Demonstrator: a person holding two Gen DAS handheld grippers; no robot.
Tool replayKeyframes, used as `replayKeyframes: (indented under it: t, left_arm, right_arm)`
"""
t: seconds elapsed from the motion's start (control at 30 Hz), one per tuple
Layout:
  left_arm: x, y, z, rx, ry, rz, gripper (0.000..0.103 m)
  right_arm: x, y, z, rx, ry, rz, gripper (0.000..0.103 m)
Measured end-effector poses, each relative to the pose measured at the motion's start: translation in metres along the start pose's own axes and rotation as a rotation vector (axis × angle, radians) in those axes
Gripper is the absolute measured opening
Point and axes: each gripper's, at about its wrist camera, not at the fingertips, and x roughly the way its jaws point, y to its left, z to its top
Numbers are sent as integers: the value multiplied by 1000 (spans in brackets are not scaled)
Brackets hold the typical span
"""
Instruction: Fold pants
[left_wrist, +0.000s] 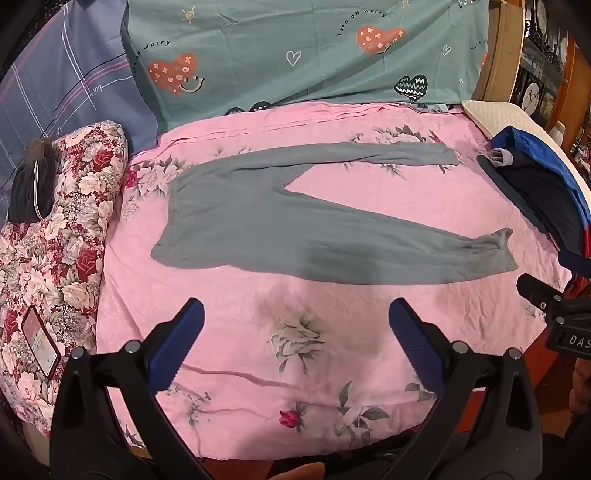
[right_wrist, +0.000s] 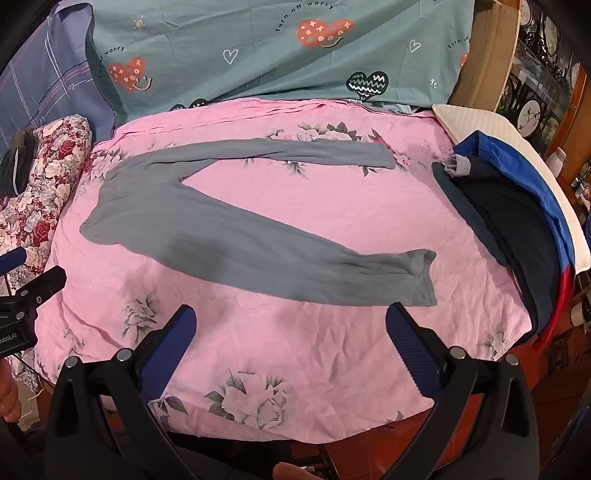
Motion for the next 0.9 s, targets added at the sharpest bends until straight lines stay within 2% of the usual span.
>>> replayKeyframes:
  t: [0.9]
  left_arm:
    - [8, 0, -2, -3, 10, 12, 101]
  right_arm:
    - [5, 3, 3, -4, 5, 1, 102]
